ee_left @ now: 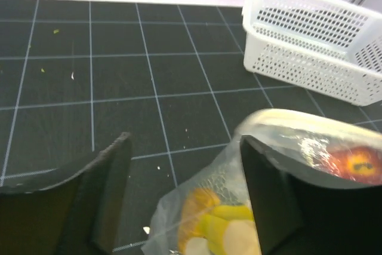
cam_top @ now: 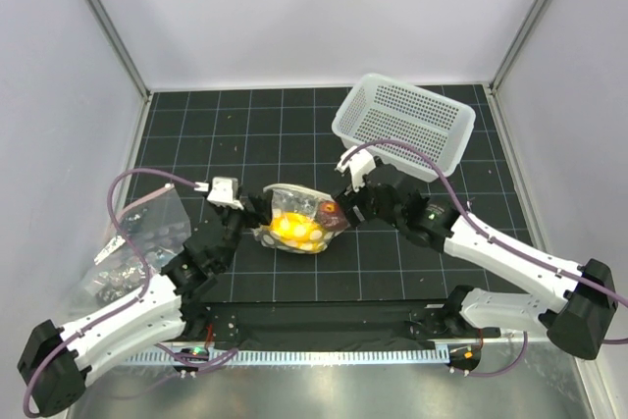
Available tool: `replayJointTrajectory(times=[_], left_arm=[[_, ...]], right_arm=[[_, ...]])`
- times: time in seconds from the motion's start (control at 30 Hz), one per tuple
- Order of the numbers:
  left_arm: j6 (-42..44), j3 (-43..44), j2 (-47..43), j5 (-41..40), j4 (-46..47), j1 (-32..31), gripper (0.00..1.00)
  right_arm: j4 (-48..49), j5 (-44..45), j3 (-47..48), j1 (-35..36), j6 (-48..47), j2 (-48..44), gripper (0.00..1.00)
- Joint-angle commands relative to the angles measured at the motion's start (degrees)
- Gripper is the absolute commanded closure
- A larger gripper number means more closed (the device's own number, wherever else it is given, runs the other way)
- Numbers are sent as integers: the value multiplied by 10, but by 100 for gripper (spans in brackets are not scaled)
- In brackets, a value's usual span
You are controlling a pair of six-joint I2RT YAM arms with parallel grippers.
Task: Place the food in the zip-top bag and seal the zipper
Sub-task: Reset both arms
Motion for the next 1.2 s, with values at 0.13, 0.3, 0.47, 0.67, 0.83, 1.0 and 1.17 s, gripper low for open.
replayJointTrajectory(times=[0.13, 0.3, 0.47, 0.67, 0.83, 1.0, 1.17], left_arm=[[-38, 31, -121, -40, -27, 2, 4], [-124, 33, -215, -101, -89, 2, 0], [-173, 58, -296, -149, -210, 2, 0], [-193, -3, -407, -190, -184, 1, 0], [-195, 19, -333, -170, -183, 2, 0], [-186, 26, -320, -160, -183, 2, 0], [-185, 14, -342, -159, -173, 2, 0]], right_arm=[[107, 132, -2, -1, 160, -54, 0], [154, 170, -27, -1, 221, -74, 0], [201, 249, -60, -1, 252, -116, 0], [239, 267, -101, -1, 254, -177, 0], [302, 257, -154, -1, 219, -236, 0], [308, 269, -167, -1, 218, -252, 0], [318, 279, -166, -1, 223, -239, 0]])
